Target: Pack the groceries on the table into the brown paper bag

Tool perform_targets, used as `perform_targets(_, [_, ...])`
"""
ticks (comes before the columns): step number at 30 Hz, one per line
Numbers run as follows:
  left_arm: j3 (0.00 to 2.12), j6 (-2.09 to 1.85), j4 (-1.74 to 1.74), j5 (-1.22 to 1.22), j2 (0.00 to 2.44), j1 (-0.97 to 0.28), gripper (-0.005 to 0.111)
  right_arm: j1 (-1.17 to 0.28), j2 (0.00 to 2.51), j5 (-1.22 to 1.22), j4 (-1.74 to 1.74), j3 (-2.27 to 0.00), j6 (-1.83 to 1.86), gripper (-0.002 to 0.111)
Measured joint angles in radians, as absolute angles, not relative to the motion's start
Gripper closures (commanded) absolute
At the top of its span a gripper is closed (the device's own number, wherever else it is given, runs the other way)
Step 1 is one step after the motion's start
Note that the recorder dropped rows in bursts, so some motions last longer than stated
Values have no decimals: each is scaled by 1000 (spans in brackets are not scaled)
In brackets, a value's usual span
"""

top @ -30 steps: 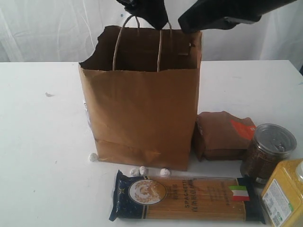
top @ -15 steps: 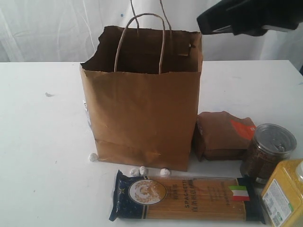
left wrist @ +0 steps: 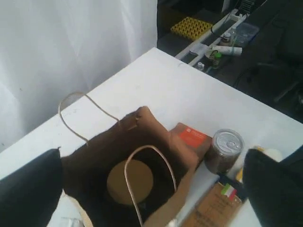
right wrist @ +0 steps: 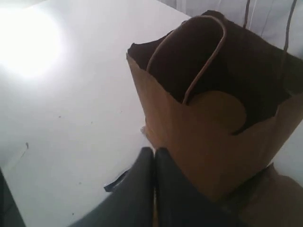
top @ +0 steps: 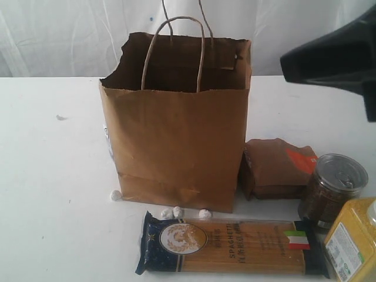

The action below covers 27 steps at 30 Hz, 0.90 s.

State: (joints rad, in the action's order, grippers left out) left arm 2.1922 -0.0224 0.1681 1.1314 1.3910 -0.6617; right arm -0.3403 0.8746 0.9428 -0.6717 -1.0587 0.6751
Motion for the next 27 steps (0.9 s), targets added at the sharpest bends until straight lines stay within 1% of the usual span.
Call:
perform_targets(3, [2059, 0, 205, 1131, 1314, -662, 32, -340, 843, 955, -672, -1015, 664, 108])
perform_targets(4, [2019, 0, 225, 1131, 1292, -662, 41, -340, 832, 962, -672, -1000, 659, 108])
perform_targets(7, [1873, 6, 305, 1131, 1212, -662, 63, -340, 796, 970, -672, -954, 655, 108])
perform_targets(10, [1722, 13, 370, 1131, 1140, -662, 79, -340, 746, 956, -672, -895, 655, 108])
perform_targets(13, [1586, 18, 404, 1131, 1087, -662, 88, -340, 691, 937, -672, -823, 655, 108])
perform_targets(15, [1512, 18, 435, 1131, 1061, -662, 91, -340, 664, 930, -672, -785, 655, 108])
perform_targets(23, [1287, 14, 622, 1131, 1032, -662, 92, -340, 566, 929, -672, -633, 647, 108])
perform_targets(26, [1240, 18, 590, 1131, 1032, -662, 107, -340, 544, 929, -672, -611, 631, 108])
perform_targets(27, [1221, 13, 560, 1131, 1032, -662, 107, -340, 540, 929, -672, -607, 631, 108])
